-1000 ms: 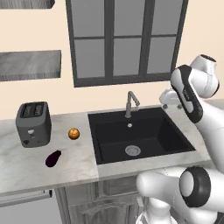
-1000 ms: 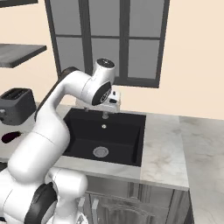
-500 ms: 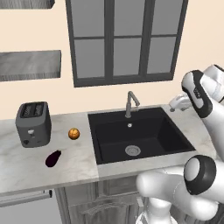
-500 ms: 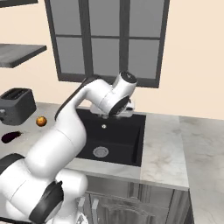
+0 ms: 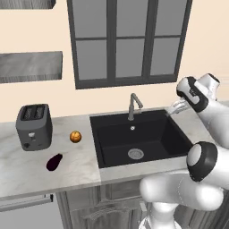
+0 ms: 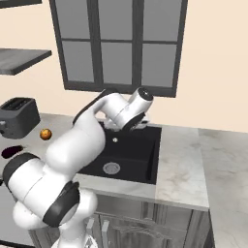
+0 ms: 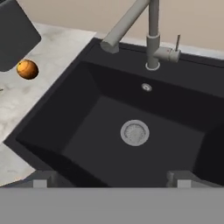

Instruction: Turn on the sink faucet. Then move the eggplant from the counter to the sink. Turn off the sink. Move the vegetable from the sink to the pot next to the stove. Finally move the pot to the front right burner.

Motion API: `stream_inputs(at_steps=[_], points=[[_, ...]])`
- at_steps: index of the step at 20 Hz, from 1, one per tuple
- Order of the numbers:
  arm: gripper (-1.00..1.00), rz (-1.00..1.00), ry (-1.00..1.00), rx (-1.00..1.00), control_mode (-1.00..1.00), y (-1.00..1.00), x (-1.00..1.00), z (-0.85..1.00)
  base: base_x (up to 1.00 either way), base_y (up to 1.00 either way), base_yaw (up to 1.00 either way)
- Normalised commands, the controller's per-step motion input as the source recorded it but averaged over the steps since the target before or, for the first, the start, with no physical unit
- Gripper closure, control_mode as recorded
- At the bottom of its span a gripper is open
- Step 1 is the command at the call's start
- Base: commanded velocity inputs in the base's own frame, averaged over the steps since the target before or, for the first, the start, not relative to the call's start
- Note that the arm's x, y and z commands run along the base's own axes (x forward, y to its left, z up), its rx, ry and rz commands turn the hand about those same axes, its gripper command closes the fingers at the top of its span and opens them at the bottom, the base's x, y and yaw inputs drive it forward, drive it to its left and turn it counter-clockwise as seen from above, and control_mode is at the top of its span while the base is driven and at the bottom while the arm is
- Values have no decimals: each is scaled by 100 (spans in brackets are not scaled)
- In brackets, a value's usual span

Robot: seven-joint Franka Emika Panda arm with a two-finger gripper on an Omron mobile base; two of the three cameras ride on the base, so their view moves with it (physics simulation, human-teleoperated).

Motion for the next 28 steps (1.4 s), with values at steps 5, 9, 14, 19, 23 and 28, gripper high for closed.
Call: stream_inputs(at_steps=[5,9,14,19,23,28], points=[[-100,8,12,0,-100,5,100,-40,0,0,0],[-100,10,1,5,-100,-1,70,-19,0,0,0],[-100,10,-7,10,-100,-17,49,-11,0,0,0],[-100,12,-8,9,-100,-6,43,-16,0,0,0],[-100,7,0,0,-100,-1,28,-14,0,0,0],[-100,7,-2,0,-100,9,39,-23,0,0,0]])
